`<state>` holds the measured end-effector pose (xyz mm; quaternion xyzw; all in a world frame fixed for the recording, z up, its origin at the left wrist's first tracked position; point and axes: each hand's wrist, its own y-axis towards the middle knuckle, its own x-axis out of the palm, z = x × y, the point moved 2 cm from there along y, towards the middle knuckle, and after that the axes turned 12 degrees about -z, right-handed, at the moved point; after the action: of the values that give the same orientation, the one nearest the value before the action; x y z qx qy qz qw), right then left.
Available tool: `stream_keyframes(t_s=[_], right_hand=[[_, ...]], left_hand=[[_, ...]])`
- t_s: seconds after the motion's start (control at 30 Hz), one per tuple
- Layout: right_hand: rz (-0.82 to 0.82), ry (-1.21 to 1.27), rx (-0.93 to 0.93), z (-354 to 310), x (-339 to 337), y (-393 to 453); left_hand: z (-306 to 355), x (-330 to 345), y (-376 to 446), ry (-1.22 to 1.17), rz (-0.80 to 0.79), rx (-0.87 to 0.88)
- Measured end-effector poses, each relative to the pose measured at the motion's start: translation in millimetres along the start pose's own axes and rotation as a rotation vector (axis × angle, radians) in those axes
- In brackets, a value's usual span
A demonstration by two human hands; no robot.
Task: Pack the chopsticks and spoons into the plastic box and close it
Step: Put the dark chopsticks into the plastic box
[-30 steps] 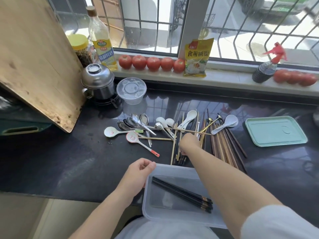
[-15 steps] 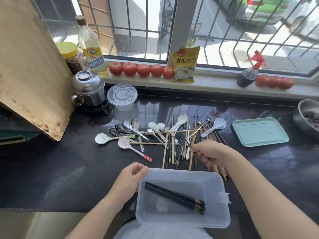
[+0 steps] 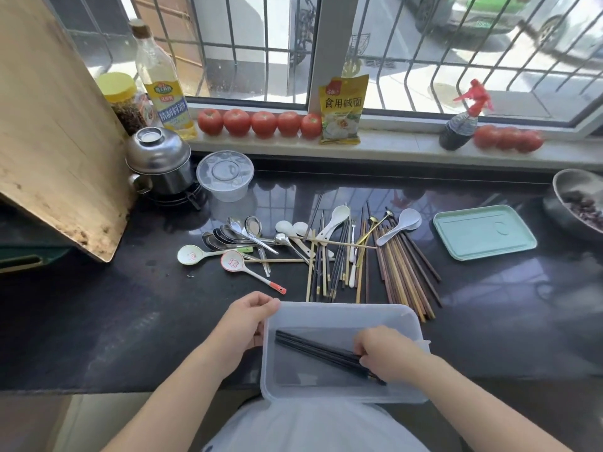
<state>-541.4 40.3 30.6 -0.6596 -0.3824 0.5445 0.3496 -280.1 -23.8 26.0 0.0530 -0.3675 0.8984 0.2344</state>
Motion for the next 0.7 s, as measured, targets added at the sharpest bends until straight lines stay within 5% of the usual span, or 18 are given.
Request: stream_keyframes(t_s=[0.23, 0.4, 0.5, 0.7], right_hand=[[-0.025, -0.316, 0.061, -26, 5, 18], [-0.108, 0.156, -0.156, -45, -57, -38], [0.109, 0.439, -0.271, -55, -122, -28], [0.47, 0.525, 0.048, -40, -204, 108]], left_hand=[[-4, 2, -2, 0.0, 0.012, 0.022], [-5, 1, 1, 0.011, 0.022, 0.038], [-2, 1, 1, 0.032, 0.03, 0.056], [-5, -2, 1, 0.12, 0.057, 0.048]])
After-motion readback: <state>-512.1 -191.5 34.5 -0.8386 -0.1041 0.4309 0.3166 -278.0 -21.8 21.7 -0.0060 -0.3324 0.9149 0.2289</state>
